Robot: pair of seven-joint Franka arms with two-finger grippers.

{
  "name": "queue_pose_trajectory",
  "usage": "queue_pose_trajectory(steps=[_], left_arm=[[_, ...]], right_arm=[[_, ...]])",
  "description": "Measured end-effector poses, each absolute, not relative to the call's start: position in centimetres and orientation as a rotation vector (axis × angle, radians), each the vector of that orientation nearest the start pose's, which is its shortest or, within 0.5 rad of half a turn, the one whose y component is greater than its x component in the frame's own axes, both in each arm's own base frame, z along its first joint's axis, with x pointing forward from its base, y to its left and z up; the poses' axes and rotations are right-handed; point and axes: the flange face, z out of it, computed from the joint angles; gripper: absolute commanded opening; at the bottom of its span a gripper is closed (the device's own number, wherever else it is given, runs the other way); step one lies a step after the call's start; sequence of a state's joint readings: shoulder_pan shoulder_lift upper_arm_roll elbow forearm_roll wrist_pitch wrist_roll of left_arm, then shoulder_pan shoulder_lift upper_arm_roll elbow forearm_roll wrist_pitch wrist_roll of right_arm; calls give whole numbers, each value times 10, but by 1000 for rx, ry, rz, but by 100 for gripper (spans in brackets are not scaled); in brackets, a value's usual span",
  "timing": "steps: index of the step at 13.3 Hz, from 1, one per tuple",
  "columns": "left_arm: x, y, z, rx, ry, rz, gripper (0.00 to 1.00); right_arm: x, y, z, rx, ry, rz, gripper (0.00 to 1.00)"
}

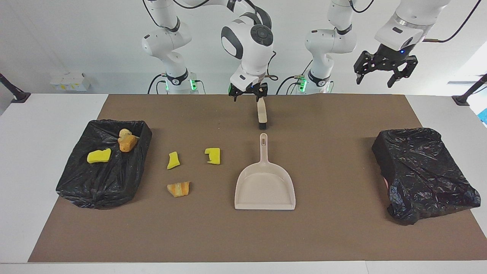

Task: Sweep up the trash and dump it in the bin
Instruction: 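Grasp the dustpan handle with the left gripper while the right gripper withdraws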

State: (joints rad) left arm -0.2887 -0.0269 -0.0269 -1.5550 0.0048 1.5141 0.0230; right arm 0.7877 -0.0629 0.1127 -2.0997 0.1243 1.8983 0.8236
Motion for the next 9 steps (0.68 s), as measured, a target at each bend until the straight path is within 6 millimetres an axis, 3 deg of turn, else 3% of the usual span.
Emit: queue_pose_trajectory(steps=[4,7,9], left_arm=[[509,-230,587,-3098,517,-29,100],[508,-263,548,-3092,560,-27,100],[512,-288,524,-3106,517,-45,100]], right_arm=[[257,421,413,-3128,-16,233,100],[237,437,382,-3114,-83,206,99],[234,445,357,-3121,-100,214,91]])
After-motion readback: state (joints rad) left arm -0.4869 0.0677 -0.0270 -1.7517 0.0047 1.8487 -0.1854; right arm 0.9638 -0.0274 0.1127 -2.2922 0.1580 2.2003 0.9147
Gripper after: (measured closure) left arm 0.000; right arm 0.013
